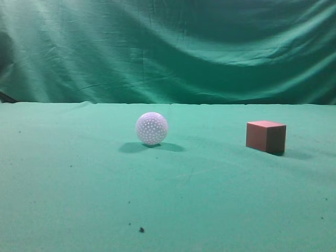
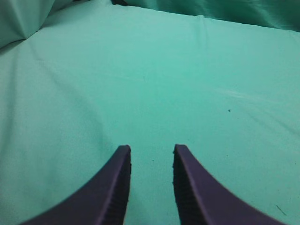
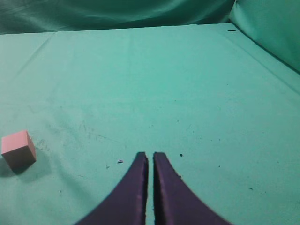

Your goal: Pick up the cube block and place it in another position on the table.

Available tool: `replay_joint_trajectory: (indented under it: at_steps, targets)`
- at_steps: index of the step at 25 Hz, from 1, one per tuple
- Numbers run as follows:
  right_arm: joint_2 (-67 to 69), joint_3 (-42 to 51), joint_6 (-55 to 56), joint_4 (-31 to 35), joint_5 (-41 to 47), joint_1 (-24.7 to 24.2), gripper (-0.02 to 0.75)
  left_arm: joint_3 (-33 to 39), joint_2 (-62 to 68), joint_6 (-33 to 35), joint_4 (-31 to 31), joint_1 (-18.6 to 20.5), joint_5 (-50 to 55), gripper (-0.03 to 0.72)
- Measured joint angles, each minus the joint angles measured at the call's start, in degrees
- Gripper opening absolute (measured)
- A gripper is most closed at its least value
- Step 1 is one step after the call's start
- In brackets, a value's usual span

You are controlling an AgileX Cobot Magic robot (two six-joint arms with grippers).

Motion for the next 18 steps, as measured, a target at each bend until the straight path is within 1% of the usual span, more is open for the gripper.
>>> replay_joint_trajectory:
  at_steps: [18]
  targets:
    - [0.0,0.0,0.22,0.0,0.0,0.0,0.0,0.0,0.0,0.0,0.0,0.0,0.0,0.262]
